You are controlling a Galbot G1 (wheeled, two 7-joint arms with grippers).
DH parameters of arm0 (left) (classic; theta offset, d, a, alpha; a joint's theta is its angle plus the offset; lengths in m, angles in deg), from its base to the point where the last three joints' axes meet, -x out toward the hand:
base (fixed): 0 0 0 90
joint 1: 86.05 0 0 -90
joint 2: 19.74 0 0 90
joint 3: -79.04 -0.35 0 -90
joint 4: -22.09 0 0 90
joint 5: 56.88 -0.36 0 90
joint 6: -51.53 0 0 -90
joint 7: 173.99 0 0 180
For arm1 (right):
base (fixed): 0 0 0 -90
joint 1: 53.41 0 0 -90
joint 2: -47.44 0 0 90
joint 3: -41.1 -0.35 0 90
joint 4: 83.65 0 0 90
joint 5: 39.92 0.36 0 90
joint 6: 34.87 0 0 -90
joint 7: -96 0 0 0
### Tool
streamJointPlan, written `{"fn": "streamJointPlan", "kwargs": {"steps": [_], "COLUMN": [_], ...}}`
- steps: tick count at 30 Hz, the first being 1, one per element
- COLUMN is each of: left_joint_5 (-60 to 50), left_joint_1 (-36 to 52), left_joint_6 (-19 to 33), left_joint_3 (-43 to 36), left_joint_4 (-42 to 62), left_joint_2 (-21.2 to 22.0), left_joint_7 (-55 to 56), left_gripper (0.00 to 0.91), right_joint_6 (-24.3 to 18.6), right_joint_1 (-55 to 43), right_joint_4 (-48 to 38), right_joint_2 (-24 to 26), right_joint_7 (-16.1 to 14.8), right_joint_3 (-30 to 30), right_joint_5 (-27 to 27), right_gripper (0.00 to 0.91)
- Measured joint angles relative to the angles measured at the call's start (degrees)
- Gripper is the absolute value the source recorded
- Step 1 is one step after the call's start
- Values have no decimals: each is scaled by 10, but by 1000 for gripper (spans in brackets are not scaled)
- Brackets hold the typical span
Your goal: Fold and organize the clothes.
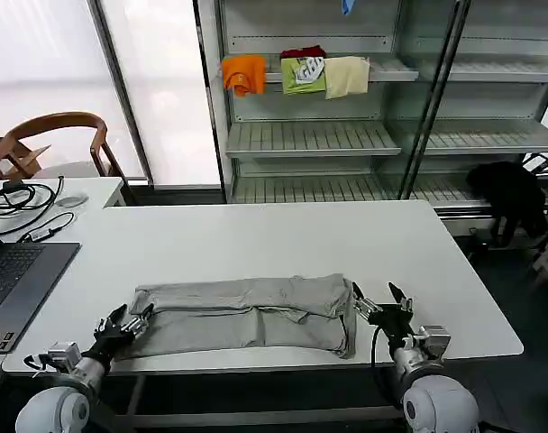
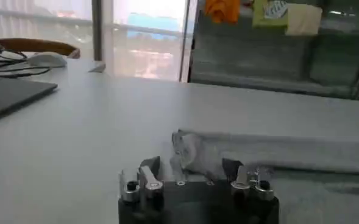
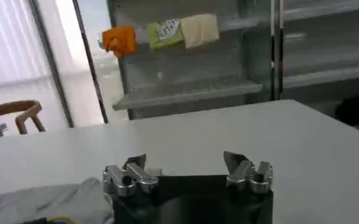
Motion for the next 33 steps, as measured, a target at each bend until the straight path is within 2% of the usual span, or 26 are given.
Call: {"fn": "streamJointPlan", "kwargs": {"steps": [12, 23, 27, 33], "left_joint_5": [-3, -19, -33, -64], "left_joint_1": [-2, 3, 9, 32], "left_joint_6": [3, 25, 30, 41], "left_joint_3": [-10, 3, 22, 55], "left_joint_4": [-7, -10, -9, 11], "left_joint_2": [12, 2, -17, -81], "left_joint_7": [14, 8, -6, -36], "left_gripper": [0, 0, 0, 0], "right_joint_6": [10, 25, 27, 28], "right_joint_1": [-15, -24, -30, -36], "right_joint_4": [6, 2, -2, -9], "right_joint_2": [-8, -6, -3, -2], "right_joint_7": [10, 23, 25, 26], "right_joint_3": [5, 10, 12, 19], "right_joint_5": [6, 29, 36, 40], "right_gripper": [907, 907, 907, 907]}}
